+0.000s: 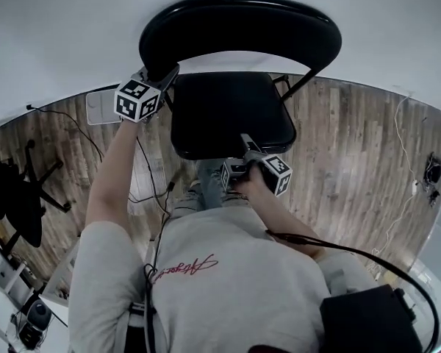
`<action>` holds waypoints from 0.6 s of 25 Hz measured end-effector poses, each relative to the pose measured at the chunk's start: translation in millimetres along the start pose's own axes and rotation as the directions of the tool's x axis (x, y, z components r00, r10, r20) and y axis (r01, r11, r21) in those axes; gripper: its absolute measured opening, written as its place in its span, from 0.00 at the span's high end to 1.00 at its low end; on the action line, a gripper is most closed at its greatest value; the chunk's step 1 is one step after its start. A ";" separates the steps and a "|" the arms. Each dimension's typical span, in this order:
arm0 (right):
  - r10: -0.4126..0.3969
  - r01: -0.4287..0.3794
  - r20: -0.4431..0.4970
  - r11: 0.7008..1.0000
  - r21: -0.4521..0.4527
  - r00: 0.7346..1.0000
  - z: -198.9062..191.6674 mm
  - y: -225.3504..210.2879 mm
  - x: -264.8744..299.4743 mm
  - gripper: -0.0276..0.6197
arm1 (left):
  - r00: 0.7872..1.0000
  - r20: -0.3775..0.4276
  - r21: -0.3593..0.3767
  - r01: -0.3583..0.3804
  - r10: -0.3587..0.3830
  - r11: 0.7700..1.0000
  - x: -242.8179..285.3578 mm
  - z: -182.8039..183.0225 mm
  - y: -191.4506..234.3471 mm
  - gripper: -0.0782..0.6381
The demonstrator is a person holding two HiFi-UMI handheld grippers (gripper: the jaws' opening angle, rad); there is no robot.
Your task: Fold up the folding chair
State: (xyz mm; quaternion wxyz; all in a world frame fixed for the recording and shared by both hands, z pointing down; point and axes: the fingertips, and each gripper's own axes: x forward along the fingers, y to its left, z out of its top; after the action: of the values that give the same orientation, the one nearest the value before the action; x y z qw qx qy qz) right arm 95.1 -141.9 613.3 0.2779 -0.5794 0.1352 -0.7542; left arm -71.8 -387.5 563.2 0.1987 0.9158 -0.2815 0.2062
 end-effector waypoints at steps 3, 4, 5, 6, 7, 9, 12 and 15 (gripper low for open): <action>0.004 -0.004 -0.012 0.998 0.061 1.000 -10.8 26.6 4.9 0.56 | 1.000 0.011 0.015 -0.003 0.003 1.000 0.1 11.1 5.4 0.86; -0.001 0.002 -0.013 0.997 0.072 1.000 -12.1 31.8 5.6 0.56 | 1.000 0.014 0.017 -0.001 0.001 1.000 0.5 12.4 5.4 0.86; -0.009 0.010 -0.016 0.997 0.078 1.000 -13.0 36.0 6.0 0.56 | 1.000 0.018 0.018 -0.001 0.001 1.000 0.7 13.1 5.1 0.86; -0.014 0.016 -0.021 0.997 0.081 1.000 -14.3 40.1 6.4 0.56 | 1.000 0.021 0.018 -0.004 0.003 1.000 0.3 13.6 4.9 0.86; -0.018 0.021 -0.029 0.996 0.086 0.999 -16.3 45.3 7.3 0.56 | 1.000 0.025 0.019 -0.008 0.008 1.000 -0.6 14.6 5.4 0.86; -0.016 0.022 -0.060 0.995 0.099 0.998 -22.3 61.8 11.3 0.56 | 0.999 0.033 0.029 -0.016 0.015 0.999 -2.2 18.8 8.4 0.86; 0.034 -0.019 -0.119 0.992 0.125 0.992 -35.5 101.7 22.6 0.56 | 0.999 0.049 0.054 -0.013 0.010 0.998 -2.4 29.1 16.0 0.86; 0.155 -0.132 -0.205 0.984 0.123 0.967 -51.7 150.9 36.6 0.57 | 0.997 0.075 0.083 -0.022 0.016 0.996 -4.5 40.4 22.9 0.86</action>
State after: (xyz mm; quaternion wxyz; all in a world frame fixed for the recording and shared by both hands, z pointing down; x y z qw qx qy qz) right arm 79.3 -291.2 548.1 0.3467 -0.4678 0.1646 -0.7961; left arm -78.1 -422.4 532.9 0.1477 0.9276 -0.2886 0.1855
